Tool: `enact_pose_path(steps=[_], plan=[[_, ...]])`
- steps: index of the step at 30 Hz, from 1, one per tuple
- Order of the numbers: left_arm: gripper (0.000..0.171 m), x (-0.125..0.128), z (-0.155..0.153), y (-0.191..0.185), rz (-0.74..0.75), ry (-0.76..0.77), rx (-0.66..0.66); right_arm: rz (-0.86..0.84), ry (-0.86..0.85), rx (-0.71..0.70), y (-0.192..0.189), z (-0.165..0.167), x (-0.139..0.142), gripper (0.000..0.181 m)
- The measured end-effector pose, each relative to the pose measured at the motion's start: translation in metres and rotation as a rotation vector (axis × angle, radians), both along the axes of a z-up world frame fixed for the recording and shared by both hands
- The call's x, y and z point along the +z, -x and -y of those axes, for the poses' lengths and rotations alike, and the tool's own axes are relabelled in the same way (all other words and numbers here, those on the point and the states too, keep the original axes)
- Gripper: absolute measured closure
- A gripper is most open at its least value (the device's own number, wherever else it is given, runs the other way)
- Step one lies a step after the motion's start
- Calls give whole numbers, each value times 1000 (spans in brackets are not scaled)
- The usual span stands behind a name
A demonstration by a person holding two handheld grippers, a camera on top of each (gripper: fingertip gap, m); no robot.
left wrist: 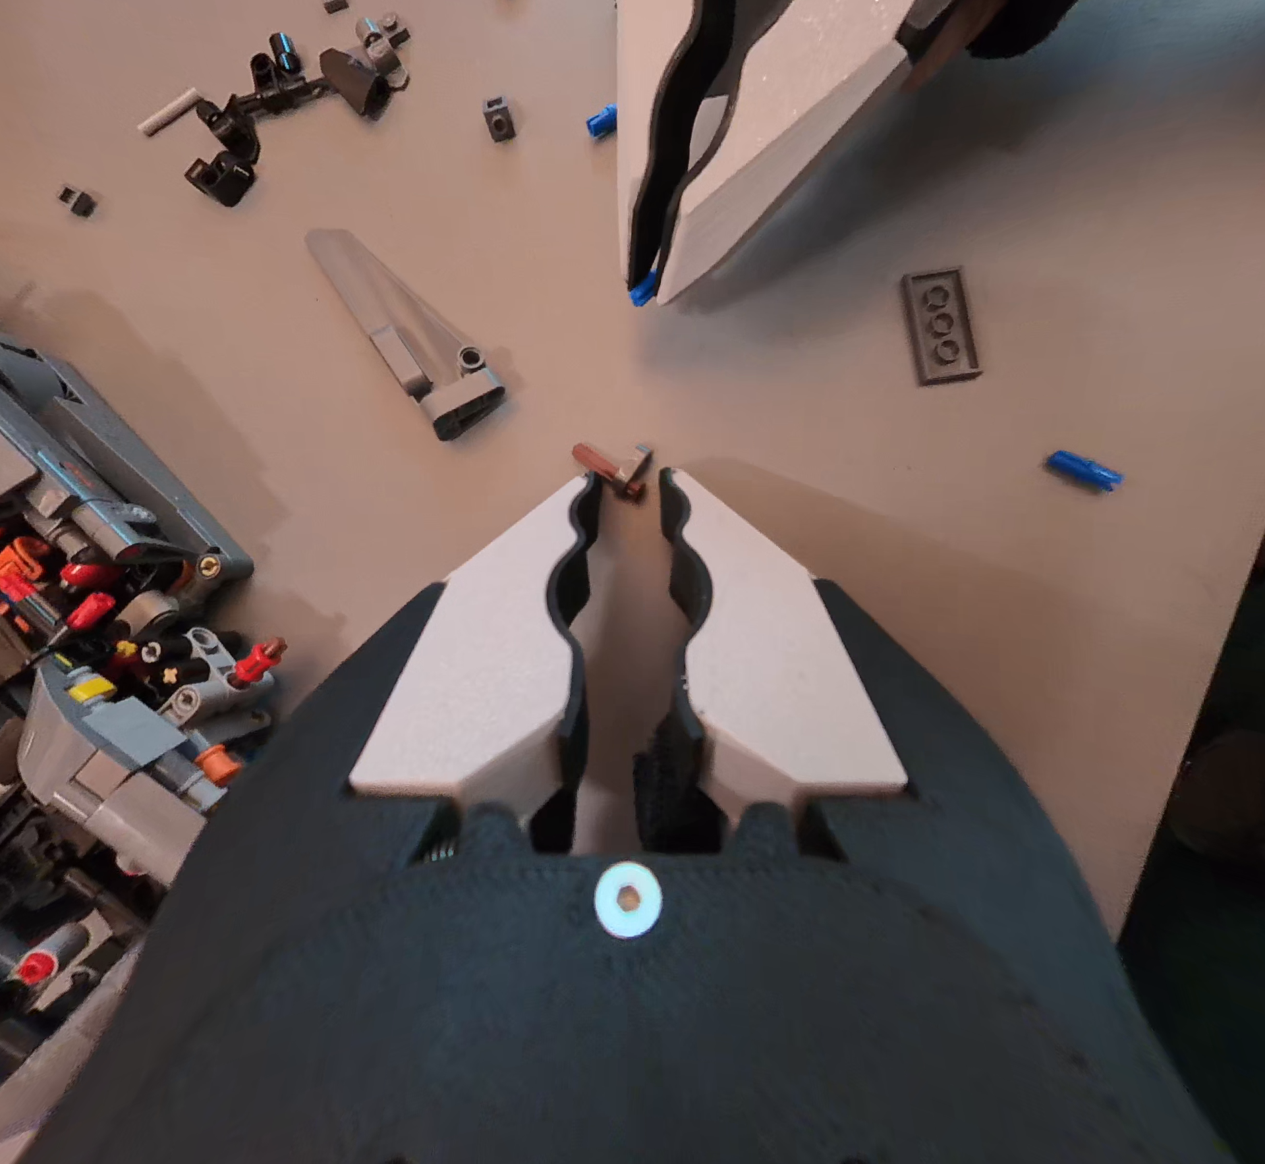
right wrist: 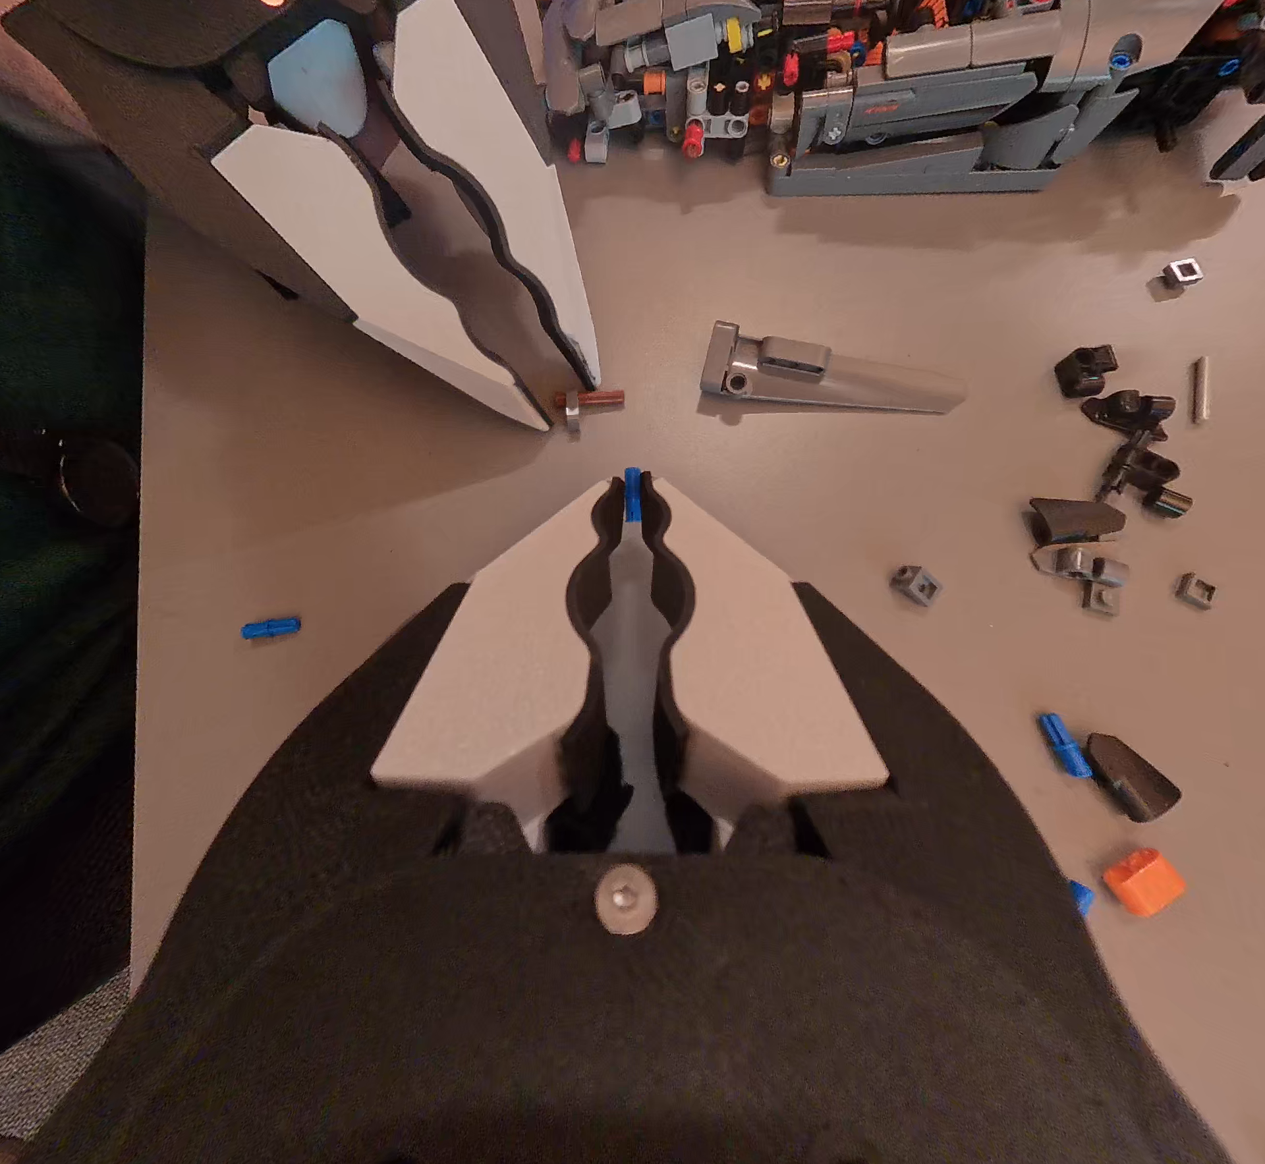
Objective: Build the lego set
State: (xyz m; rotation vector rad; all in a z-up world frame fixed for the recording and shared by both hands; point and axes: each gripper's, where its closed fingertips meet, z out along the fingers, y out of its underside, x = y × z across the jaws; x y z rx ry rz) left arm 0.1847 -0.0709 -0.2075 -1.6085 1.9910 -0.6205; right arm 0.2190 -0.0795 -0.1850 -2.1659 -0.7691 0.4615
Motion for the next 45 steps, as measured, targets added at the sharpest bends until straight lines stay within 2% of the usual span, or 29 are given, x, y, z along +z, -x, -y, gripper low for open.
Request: enact_pose_path(steps=[4,9,17,21,27,32,45], plan=[[163,0,1,-2,-5,-31,-28,-2,-1,-2,-1,1,0,179],[163,0,2,-2,-9,-55,-72,-1,3,11,1,3,-1,179],[163,0,4,6,-14,-75,-158,76,94,117,19,15,-20,179],[163,0,6,10,-19,-79,-212,101,94,168,30,17,-21,178],[163,0,6,11,-12,-76,-228,117,90,149,26,17,-18,174],[163,0,6,12,-8,-74,-236,146,118,138,20,22,-21,178],[163,0,7,14,-5,-74,-273,142,103,159,29,17,-22,177]])
